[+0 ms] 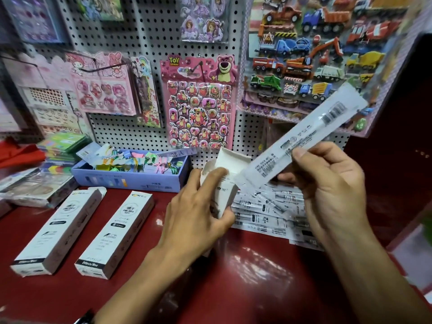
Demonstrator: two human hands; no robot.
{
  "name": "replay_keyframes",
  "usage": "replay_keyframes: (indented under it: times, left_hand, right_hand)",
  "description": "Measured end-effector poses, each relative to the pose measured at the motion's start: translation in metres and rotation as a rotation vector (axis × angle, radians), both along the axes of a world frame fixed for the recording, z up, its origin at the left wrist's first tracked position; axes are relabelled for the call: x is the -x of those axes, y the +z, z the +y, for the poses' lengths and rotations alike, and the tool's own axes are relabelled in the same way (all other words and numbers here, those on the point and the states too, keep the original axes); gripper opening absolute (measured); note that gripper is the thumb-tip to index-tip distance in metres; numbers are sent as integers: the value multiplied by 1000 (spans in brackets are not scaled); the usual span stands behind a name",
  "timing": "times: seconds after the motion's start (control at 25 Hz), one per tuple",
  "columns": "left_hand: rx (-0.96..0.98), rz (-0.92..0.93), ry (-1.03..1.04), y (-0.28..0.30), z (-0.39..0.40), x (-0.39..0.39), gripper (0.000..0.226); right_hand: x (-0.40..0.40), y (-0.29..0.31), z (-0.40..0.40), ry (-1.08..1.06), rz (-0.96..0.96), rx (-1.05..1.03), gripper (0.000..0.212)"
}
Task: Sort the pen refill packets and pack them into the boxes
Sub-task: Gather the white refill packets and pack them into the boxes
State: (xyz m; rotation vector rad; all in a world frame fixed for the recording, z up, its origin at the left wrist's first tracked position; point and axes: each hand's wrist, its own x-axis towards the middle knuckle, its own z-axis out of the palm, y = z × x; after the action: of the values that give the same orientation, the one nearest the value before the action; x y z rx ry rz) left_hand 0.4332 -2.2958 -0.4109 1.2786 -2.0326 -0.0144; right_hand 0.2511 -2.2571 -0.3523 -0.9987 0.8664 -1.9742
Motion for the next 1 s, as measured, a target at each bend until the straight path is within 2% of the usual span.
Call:
replay_keyframes:
  times: [0.08,0.2,0.36,0.48,0.56,0.6,0.68,0.72,0.76,0.84,1.0]
  left_hand:
    - [1,18,-21,-1,1,3,57]
    - [-5,35,-36,-3,0,5,51]
    - [16,29,-48,-4,-1,4,50]
    - [19,31,-61,-4,0,3,49]
    - [22,34,-70,-4,0,4,49]
    - [26,34,-70,-4,0,4,50]
    - [30,44,-58,-5,0,5,51]
    - [30,54,-49,-5,0,5,51]
    - [32,63,-43,-6,0,5,51]
    - [40,62,-37,-6,1,6,52]
    - [66,19,-31,-8,1,8,50]
  right_hand:
    - [-13,9,-2,-11,-53,64,10]
    - [-18,8,-10,-168,118,76,10]
    - [-17,5,-16,-196,281,40,15]
    - [-13,6,-20,-239,180,93,34]
    - [-6,9,-22,-255,112,85,32]
    - [-4,9,-24,-179,40,47,32]
    - [-1,7,-27,106,-139,-48,47]
    - [-1,6,-27,224,-197,-78,47]
    - [-2,6,-26,278,-211,-86,39]
    - [-3,5,-24,224,-203,-60,12]
    - [-13,5,-18,62,-97,-14,22]
